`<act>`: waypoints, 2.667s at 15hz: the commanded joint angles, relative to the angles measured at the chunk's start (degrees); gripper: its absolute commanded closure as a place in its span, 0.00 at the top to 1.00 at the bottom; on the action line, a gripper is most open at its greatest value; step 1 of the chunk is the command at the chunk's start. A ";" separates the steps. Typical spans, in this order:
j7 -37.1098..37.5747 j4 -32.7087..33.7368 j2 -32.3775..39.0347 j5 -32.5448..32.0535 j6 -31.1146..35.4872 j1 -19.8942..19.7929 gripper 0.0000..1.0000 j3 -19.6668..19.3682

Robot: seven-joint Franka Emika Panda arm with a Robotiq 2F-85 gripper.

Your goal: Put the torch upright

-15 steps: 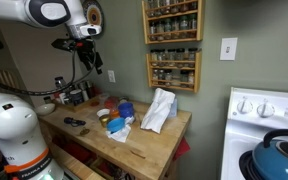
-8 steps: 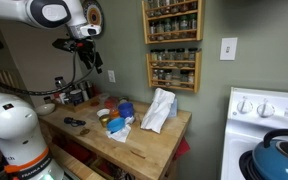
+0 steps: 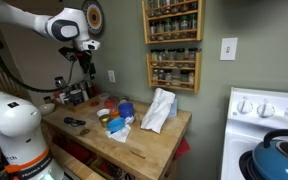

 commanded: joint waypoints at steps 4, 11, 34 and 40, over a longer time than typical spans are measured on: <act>6.74 2.23 6.43 -0.18 -2.54 -0.14 1.00 3.50; 14.00 2.93 13.13 7.37 -1.04 2.03 1.00 6.35; 13.81 -10.62 31.07 34.97 19.42 6.71 1.00 4.03; -3.06 -10.01 38.87 48.57 19.28 5.86 1.00 3.69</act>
